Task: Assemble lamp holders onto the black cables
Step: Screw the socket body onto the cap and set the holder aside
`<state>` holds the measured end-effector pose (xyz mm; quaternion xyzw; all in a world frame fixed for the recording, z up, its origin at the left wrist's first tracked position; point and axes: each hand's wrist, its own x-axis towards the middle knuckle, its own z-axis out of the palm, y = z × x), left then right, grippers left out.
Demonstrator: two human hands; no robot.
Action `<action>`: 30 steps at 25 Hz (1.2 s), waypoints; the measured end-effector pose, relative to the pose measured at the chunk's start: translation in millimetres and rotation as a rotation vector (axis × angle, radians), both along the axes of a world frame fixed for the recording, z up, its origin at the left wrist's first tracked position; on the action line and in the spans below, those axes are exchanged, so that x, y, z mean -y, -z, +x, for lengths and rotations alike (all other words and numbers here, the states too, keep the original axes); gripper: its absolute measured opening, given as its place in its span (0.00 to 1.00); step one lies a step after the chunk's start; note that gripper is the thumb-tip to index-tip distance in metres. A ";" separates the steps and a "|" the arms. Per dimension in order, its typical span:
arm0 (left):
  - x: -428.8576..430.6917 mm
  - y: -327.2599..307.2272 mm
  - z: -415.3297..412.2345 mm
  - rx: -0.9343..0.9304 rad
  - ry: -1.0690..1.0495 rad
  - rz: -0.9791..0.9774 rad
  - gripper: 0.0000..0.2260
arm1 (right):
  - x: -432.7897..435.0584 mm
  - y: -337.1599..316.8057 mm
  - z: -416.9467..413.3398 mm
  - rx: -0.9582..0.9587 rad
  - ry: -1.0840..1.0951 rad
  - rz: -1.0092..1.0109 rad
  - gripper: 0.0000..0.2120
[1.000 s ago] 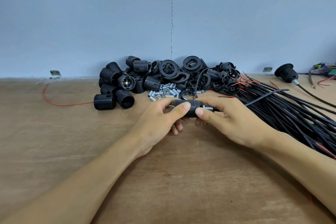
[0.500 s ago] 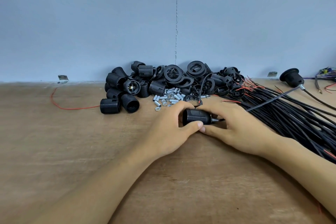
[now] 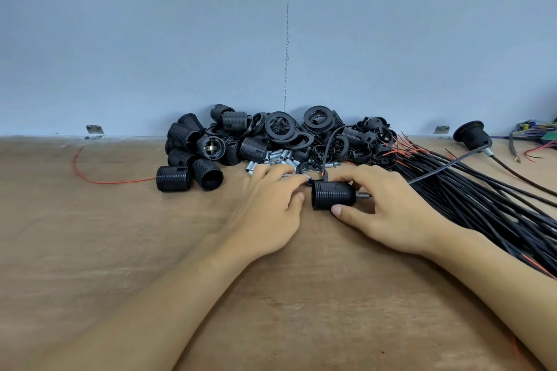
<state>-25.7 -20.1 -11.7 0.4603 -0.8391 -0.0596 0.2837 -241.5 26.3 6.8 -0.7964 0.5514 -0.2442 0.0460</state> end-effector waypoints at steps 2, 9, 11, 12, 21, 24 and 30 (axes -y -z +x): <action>1.8 2.5 -0.5 0.023 -0.006 -0.011 0.18 | -0.2 -1.2 4.7 0.015 -0.020 0.017 0.19; 4.1 2.3 -1.7 -0.106 -0.075 0.026 0.15 | 10.1 -2.3 18.1 -0.122 -0.058 0.059 0.18; 4.3 3.2 -1.0 -0.116 -0.067 0.019 0.14 | 9.6 -0.5 19.2 -0.118 -0.070 0.019 0.18; 4.1 3.3 -0.3 -0.126 -0.065 0.012 0.13 | 9.0 0.4 19.1 -0.113 -0.075 -0.002 0.18; -2.3 -5.9 3.1 -0.472 0.051 0.191 0.09 | -3.0 4.7 19.5 -0.024 -0.110 -0.021 0.18; -2.7 -7.1 6.7 -0.562 0.045 0.258 0.04 | -5.1 3.1 21.9 0.019 -0.142 -0.012 0.21; -8.7 -8.3 10.6 -0.708 0.003 0.294 0.06 | -7.0 -4.5 17.1 0.072 -0.028 -0.142 0.28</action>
